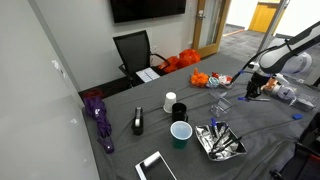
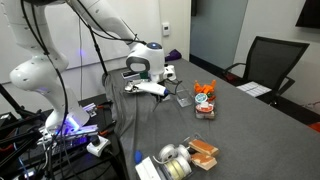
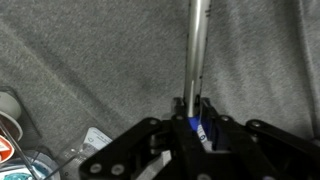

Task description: Put the marker into the black cup

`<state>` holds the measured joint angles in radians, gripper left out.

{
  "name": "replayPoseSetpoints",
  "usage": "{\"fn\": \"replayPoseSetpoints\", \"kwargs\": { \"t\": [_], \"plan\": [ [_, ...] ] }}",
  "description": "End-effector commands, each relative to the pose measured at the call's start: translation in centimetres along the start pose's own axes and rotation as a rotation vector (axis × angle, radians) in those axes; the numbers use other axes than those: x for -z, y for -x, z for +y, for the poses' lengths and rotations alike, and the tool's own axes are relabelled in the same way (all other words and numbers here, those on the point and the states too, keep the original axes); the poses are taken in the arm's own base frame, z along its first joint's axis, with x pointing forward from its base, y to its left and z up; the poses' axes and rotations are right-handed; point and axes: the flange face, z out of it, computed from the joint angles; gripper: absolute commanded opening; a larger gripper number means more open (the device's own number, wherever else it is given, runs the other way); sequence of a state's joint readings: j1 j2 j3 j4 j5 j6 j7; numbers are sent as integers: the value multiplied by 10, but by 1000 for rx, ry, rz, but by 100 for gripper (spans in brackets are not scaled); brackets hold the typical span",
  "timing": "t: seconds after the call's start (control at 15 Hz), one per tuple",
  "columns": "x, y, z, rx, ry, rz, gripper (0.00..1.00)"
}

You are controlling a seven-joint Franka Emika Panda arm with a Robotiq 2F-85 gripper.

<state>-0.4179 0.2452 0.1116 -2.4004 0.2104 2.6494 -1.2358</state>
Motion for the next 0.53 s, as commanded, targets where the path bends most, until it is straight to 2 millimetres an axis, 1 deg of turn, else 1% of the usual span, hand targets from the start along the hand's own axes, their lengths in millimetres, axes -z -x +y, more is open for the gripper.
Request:
{"fn": "replayPoseSetpoints", "kwargs": {
  "t": [0.0, 0.33, 0.47],
  "plan": [
    [27, -1, -30, 8, -76, 16, 5],
    [44, -27, -53, 1, -129, 239, 5],
    [47, -35, -61, 21, -126, 349, 5]
  ]
}}
